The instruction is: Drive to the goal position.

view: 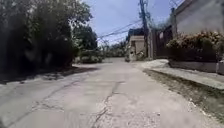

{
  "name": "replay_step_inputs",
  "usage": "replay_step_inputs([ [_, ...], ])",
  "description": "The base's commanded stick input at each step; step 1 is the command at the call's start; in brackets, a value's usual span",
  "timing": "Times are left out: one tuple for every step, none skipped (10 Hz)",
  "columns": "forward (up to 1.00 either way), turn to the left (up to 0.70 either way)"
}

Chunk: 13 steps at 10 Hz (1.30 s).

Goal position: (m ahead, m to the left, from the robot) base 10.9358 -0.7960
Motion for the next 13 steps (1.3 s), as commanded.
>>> replay_step_inputs([
  [1.00, 0.01],
  [1.00, 0.01],
  [1.00, 0.01],
  [1.00, 0.01],
  [1.00, 0.01],
  [1.00, 0.01],
  [1.00, 0.01],
  [1.00, 0.01],
  [1.00, -0.06],
  [1.00, -0.23],
  [1.00, -0.36],
  [1.00, -0.39],
  [1.00, -0.39],
])
